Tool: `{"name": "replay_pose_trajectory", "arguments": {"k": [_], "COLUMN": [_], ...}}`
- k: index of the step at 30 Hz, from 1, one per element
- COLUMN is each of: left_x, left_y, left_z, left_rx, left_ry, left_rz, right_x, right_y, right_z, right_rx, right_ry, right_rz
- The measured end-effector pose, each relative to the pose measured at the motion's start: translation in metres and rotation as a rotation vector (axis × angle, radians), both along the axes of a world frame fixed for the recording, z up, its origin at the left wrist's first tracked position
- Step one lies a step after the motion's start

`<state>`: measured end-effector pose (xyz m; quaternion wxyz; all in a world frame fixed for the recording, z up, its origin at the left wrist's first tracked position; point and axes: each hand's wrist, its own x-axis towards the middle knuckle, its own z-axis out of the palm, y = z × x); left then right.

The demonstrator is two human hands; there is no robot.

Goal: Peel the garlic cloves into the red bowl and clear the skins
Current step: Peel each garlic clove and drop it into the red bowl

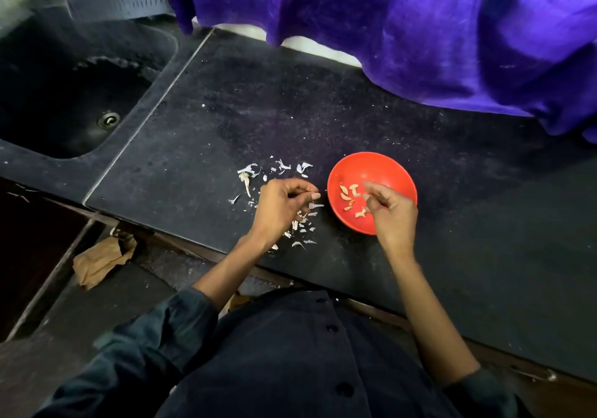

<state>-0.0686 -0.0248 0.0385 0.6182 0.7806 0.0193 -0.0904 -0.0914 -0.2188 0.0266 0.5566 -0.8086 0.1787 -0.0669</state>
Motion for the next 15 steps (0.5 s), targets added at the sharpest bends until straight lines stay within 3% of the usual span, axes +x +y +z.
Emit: {"name": "replay_pose_trajectory", "arguments": {"k": [6, 15], "left_x": [0.0, 0.002], "left_y": [0.019, 0.059], "left_z": [-0.007, -0.029], "left_rx": [0.098, 0.314], "left_ry": [-0.032, -0.016], "left_rz": [0.037, 0.008], "right_x": [-0.001, 0.013], "right_y": [0.007, 0.057], "right_z": [0.005, 0.0], "right_rx": [-0.039, 0.033], "right_ry": [-0.025, -0.005], "right_rz": [-0.016, 0.176]}}
